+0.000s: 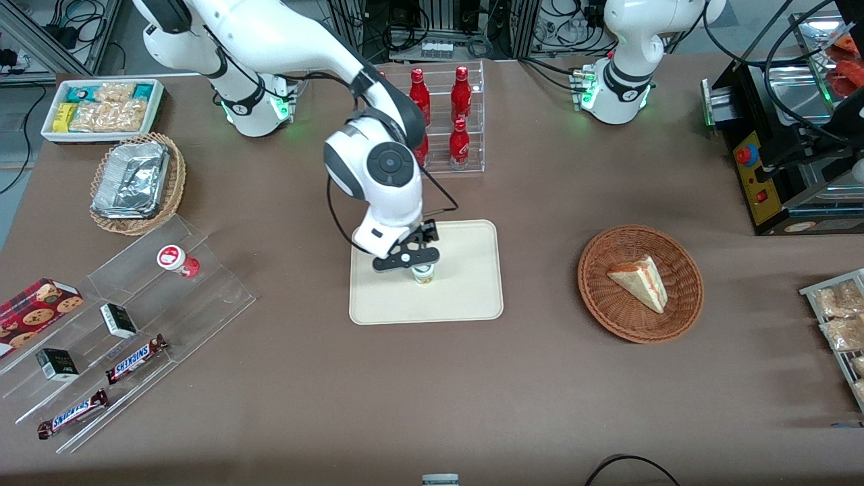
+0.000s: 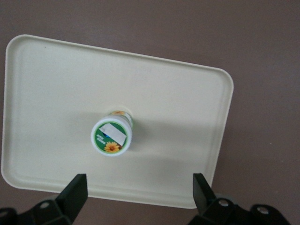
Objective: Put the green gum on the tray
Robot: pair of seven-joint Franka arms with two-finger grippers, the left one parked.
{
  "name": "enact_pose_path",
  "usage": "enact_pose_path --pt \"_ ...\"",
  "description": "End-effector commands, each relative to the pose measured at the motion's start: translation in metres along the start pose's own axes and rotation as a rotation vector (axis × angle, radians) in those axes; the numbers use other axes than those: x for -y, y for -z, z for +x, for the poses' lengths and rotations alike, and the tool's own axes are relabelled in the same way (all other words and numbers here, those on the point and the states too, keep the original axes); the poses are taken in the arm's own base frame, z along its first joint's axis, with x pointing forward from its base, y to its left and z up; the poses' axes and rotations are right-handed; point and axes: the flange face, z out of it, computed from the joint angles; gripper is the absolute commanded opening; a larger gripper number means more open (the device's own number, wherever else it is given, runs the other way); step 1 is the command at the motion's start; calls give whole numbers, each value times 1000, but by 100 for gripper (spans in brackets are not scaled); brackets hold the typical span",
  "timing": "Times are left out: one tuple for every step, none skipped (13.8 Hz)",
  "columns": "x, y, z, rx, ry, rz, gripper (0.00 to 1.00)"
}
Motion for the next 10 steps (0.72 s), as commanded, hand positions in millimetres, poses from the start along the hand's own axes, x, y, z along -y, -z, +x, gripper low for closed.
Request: enact_pose_path --pt "-35 23 5 33 46 -17 100" --pt "-47 30 7 45 67 -18 100" --pt "-62 35 10 57 76 -21 100" --pt "-80 43 13 72 92 -17 100" --pt "-102 53 16 82 103 6 100" --pt "-129 61 18 92 107 28 100" --pt "-164 68 22 106 99 41 100" --pt "-192 76 22 112 111 53 100" --pt "-224 85 24 110 118 59 100" --pt "-254 91 25 112 117 66 100"
